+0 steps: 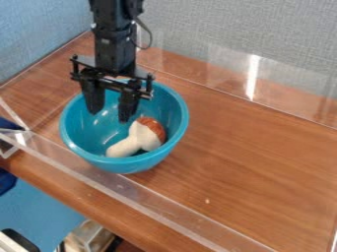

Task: Remove the mushroom from inside the blue bowl and put it on the table

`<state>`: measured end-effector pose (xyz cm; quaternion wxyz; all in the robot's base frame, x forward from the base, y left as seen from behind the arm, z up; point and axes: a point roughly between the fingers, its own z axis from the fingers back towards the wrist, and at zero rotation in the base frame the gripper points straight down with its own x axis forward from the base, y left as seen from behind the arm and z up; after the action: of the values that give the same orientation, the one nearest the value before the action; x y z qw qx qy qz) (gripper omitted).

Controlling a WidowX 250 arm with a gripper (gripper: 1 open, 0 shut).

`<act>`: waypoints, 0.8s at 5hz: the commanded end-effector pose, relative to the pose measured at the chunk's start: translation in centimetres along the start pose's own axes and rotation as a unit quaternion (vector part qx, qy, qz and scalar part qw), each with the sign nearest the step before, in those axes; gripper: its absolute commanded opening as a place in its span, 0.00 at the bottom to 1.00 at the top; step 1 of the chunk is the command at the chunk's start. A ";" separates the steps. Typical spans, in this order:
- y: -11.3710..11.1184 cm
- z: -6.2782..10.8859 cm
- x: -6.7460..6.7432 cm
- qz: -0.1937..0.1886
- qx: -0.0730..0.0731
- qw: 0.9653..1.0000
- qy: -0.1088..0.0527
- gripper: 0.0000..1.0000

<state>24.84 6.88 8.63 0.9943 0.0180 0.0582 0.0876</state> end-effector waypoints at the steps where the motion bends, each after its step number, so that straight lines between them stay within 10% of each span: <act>1: -0.6 1.3 -0.4 -0.007 0.004 0.999 -0.032 1.00; 4: -1.2 -1.2 0.6 0.044 0.000 0.998 -0.034 1.00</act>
<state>25.12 5.92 6.60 0.9903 0.0224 0.0381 0.1316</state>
